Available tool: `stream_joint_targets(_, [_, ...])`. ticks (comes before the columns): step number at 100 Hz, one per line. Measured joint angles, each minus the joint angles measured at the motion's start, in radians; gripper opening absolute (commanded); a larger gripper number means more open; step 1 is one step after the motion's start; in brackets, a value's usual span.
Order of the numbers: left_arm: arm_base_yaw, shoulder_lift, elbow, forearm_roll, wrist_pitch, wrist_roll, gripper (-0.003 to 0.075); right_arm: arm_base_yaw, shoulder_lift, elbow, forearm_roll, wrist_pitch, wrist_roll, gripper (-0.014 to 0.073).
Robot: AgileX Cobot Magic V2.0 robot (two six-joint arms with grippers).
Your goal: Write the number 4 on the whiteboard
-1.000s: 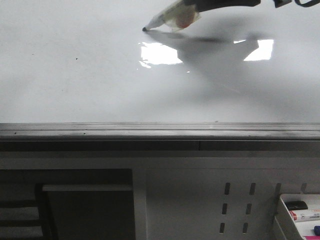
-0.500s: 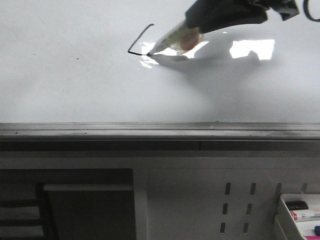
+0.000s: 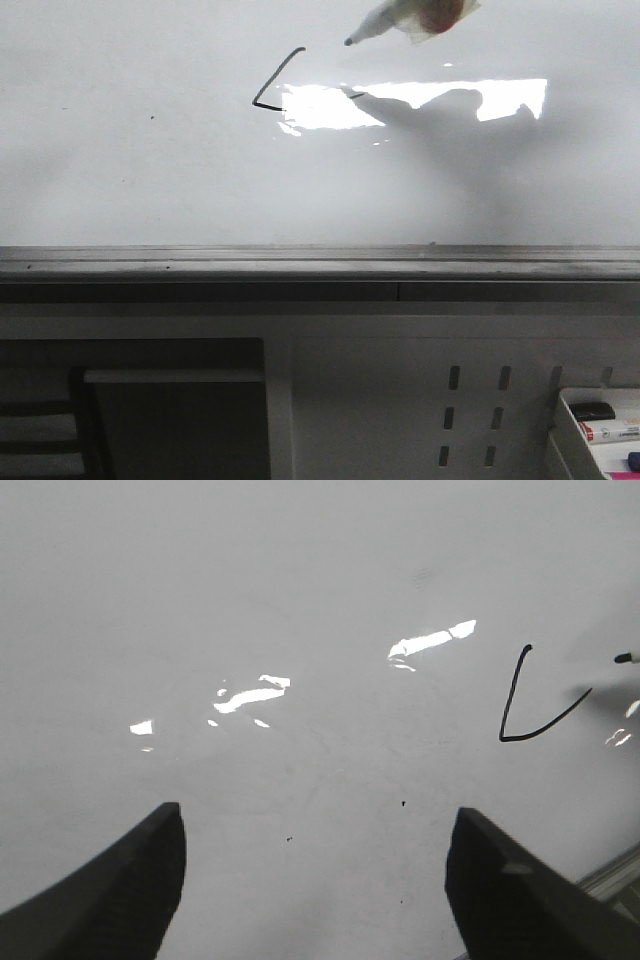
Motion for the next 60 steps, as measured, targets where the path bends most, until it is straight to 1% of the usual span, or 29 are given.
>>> stream_joint_targets(24, [0.000,0.000,0.000,-0.006,0.002,0.006,0.0501,0.002,0.113,-0.074,0.000,0.004,0.000,-0.0053])
stream_joint_targets(36, [0.000,0.000,0.000,-0.006,0.002,0.006,0.0501,0.006,0.148,-0.083,0.006,0.053,0.000,-0.0053])
stream_joint_targets(46, [0.000,0.000,0.000,-0.006,0.002,0.006,0.0501,0.008,0.166,-0.081,-0.021,0.103,0.021,-0.0052])
stream_joint_targets(60, [-0.007,-0.002,0.000,-0.011,0.006,0.010,0.0501,0.008,0.169,-0.068,-0.090,0.152,0.090,-0.0052])
